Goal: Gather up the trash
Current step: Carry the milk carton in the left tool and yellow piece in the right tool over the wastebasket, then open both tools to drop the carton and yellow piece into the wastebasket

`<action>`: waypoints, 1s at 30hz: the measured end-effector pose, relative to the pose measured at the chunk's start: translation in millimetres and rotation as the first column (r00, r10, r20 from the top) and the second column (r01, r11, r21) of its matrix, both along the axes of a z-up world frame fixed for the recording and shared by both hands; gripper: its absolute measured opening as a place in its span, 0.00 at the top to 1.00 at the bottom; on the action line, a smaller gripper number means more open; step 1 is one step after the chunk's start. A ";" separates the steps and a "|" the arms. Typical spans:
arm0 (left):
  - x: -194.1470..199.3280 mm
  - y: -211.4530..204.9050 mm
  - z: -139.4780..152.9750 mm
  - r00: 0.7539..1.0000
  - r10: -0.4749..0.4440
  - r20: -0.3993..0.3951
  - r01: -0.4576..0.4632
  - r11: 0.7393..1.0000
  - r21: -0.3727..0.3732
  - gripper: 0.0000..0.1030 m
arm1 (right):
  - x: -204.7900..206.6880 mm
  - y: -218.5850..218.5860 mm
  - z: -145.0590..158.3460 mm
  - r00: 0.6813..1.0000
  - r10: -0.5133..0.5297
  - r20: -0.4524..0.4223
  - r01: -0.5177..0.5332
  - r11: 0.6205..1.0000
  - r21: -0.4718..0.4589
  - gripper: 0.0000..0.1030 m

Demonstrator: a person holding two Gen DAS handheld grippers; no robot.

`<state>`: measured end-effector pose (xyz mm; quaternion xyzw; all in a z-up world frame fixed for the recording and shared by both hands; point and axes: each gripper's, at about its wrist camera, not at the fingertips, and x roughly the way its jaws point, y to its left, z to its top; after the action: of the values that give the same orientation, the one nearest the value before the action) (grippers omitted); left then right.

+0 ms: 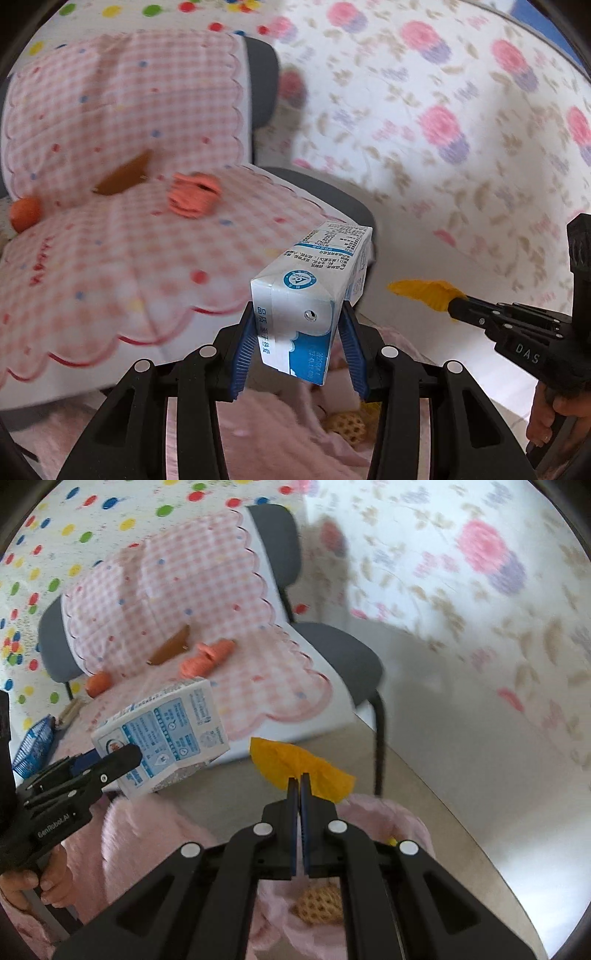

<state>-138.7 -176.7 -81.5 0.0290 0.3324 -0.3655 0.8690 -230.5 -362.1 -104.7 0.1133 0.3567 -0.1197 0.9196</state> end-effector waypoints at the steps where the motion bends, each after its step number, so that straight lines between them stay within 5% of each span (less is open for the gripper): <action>1: -6.2 -5.6 -3.1 1.000 -0.015 0.001 0.015 1.000 0.004 0.57 | -7.5 -2.3 -4.3 1.000 -0.014 -0.007 0.014 1.000 0.003 0.98; 11: -36.6 -37.0 -11.4 0.995 -0.096 -0.006 0.096 0.995 0.028 0.56 | -48.1 -18.9 -25.5 0.996 -0.086 -0.035 0.085 0.996 -0.015 0.98; 30: -17.4 -78.1 -40.3 0.985 -0.132 -0.112 0.141 0.987 0.073 0.55 | -34.9 -54.6 -67.6 0.990 -0.090 -0.113 0.100 0.991 0.093 0.98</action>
<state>-156.0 -254.8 -121.8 0.0672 0.3899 -0.4115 0.8210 -265.4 -416.7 -172.2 0.1685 0.4059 -0.1517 0.8853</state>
